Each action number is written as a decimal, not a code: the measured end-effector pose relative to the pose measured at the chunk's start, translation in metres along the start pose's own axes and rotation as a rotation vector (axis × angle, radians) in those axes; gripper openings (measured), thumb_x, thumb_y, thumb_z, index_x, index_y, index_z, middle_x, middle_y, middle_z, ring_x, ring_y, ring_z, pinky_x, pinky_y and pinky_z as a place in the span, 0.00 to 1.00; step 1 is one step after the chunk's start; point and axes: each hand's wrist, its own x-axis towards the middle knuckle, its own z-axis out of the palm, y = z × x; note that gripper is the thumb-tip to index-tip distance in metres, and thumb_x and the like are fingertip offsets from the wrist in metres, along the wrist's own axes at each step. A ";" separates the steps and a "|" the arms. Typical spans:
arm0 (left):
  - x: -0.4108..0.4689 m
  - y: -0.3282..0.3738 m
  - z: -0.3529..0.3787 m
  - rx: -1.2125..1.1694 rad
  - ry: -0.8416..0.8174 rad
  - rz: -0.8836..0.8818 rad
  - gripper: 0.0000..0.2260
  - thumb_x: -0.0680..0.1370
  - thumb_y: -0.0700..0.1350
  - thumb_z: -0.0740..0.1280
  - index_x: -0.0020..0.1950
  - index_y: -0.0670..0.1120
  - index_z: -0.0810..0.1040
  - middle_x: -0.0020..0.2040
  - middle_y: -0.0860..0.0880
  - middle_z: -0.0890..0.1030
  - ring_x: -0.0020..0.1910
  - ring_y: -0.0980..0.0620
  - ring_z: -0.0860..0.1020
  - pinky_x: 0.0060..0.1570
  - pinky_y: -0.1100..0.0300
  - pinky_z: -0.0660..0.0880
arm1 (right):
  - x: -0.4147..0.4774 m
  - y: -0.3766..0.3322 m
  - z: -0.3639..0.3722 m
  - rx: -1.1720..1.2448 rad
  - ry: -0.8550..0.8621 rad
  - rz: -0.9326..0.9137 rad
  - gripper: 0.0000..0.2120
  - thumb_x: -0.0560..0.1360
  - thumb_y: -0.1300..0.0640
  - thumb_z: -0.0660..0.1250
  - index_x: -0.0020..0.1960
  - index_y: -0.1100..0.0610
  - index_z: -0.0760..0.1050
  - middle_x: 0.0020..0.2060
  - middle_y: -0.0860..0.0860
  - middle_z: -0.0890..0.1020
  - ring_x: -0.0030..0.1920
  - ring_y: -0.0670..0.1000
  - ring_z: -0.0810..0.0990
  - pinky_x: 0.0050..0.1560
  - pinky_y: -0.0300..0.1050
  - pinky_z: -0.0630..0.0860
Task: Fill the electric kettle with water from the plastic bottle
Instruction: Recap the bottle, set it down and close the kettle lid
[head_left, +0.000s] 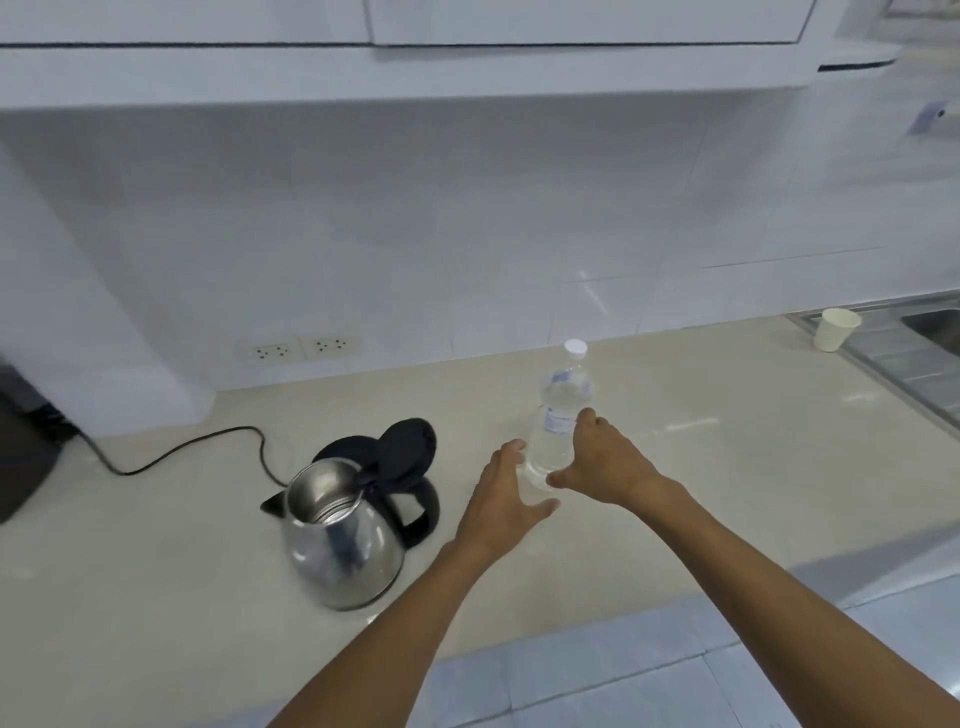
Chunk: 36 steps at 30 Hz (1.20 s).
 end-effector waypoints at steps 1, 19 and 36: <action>-0.014 0.000 -0.007 0.022 -0.006 0.022 0.38 0.77 0.53 0.79 0.81 0.51 0.62 0.74 0.53 0.72 0.73 0.54 0.71 0.71 0.57 0.72 | -0.009 -0.010 0.006 -0.004 -0.007 -0.025 0.36 0.70 0.48 0.78 0.67 0.63 0.63 0.58 0.59 0.76 0.48 0.56 0.78 0.36 0.41 0.68; -0.146 -0.053 -0.173 0.285 0.302 0.091 0.35 0.76 0.52 0.79 0.79 0.49 0.67 0.67 0.53 0.75 0.65 0.53 0.75 0.61 0.51 0.80 | -0.073 -0.154 0.071 0.065 0.008 -0.287 0.39 0.75 0.47 0.73 0.75 0.61 0.56 0.60 0.61 0.74 0.58 0.62 0.78 0.55 0.51 0.76; -0.116 -0.105 -0.220 0.283 0.231 -0.312 0.45 0.70 0.66 0.79 0.79 0.47 0.68 0.76 0.49 0.73 0.76 0.46 0.71 0.76 0.46 0.63 | -0.034 -0.177 0.058 -0.142 0.260 -0.591 0.27 0.76 0.52 0.72 0.71 0.52 0.66 0.58 0.54 0.78 0.52 0.58 0.79 0.43 0.51 0.79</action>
